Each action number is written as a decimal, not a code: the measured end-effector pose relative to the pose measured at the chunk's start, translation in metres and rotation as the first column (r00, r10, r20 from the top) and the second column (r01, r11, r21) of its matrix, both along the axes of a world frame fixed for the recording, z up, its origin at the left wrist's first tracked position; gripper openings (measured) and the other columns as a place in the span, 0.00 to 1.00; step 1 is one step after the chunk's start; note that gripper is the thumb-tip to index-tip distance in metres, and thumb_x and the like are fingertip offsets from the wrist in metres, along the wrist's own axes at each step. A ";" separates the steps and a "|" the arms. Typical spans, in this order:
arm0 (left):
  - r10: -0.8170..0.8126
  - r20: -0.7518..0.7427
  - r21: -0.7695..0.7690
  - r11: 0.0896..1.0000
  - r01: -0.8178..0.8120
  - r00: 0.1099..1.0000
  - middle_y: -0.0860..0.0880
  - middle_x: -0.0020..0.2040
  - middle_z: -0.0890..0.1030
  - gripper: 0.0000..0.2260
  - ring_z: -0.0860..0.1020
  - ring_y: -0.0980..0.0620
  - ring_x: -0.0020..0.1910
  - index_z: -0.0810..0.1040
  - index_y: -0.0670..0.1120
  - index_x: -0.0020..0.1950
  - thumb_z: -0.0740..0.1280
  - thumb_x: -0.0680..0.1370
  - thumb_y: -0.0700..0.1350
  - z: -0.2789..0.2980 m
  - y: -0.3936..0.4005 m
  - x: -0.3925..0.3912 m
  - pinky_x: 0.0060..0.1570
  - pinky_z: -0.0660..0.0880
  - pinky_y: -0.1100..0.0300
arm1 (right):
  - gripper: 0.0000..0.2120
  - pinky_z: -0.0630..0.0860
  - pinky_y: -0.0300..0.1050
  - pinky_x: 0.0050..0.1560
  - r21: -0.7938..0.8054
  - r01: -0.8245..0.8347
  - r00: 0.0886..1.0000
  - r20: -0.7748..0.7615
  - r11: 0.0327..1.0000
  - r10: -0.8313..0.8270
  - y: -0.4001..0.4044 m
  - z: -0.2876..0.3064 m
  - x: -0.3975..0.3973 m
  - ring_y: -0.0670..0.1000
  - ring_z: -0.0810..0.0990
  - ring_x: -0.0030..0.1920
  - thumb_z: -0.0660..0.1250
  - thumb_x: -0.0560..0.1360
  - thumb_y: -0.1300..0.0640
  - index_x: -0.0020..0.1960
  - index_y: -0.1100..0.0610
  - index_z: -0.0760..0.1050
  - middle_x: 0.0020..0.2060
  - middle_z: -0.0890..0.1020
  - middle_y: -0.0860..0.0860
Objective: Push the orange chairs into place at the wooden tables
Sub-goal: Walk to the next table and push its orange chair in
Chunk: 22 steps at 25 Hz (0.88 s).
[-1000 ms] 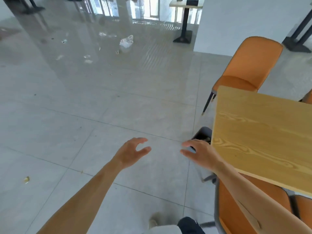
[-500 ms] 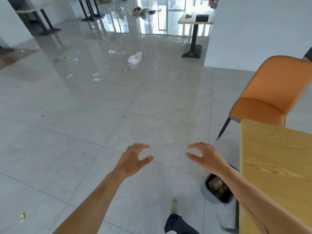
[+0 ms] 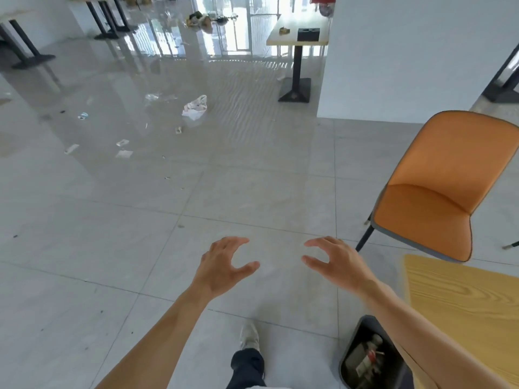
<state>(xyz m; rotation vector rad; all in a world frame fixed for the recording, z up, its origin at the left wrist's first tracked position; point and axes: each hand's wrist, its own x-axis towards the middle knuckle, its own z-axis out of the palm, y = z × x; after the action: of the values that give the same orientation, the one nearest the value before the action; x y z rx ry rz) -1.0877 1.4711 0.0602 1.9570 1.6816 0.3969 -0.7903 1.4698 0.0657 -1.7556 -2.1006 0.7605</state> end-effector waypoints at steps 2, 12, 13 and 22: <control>-0.024 0.012 -0.012 1.000 0.025 1.000 0.59 0.71 0.68 0.31 0.63 0.55 0.71 0.67 0.61 0.70 0.64 0.69 0.70 -0.007 0.054 0.007 0.68 0.63 0.47 | 0.23 0.68 0.49 0.66 0.000 0.020 0.999 0.027 1.000 -0.020 0.044 -0.005 0.005 0.46 0.71 0.65 0.60 0.74 0.34 0.65 0.42 0.72 0.64 0.76 0.41; -0.224 0.111 -0.059 0.971 0.231 0.968 0.59 0.70 0.69 0.31 0.63 0.54 0.71 0.68 0.61 0.69 0.66 0.68 0.69 -0.007 0.342 0.082 0.69 0.63 0.47 | 0.25 0.69 0.47 0.62 0.001 0.292 0.956 0.033 0.957 -0.291 0.263 0.009 0.053 0.44 0.72 0.63 0.57 0.72 0.30 0.64 0.39 0.72 0.62 0.76 0.40; -0.250 0.105 -0.063 0.964 0.257 0.962 0.59 0.70 0.69 0.30 0.64 0.54 0.71 0.68 0.61 0.69 0.68 0.69 0.68 -0.006 0.364 0.093 0.69 0.63 0.47 | 0.24 0.69 0.47 0.61 -0.001 0.321 0.946 0.038 0.947 -0.321 0.278 0.009 0.062 0.45 0.72 0.63 0.57 0.72 0.31 0.64 0.39 0.72 0.62 0.76 0.40; -0.440 0.127 -0.036 0.894 0.448 0.889 0.58 0.70 0.70 0.36 0.65 0.54 0.69 0.69 0.61 0.69 0.61 0.64 0.74 -0.014 0.568 0.233 0.68 0.63 0.52 | 0.24 0.71 0.46 0.60 0.033 0.478 0.878 0.010 0.878 -0.479 0.430 -0.010 0.186 0.38 0.72 0.56 0.57 0.72 0.29 0.63 0.38 0.71 0.61 0.75 0.37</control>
<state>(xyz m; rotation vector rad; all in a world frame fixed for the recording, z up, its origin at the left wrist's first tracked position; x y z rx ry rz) -0.8542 2.0393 0.0467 2.1469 1.1101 0.2706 -0.6047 1.8994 0.0556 -2.1445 -1.5619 0.5645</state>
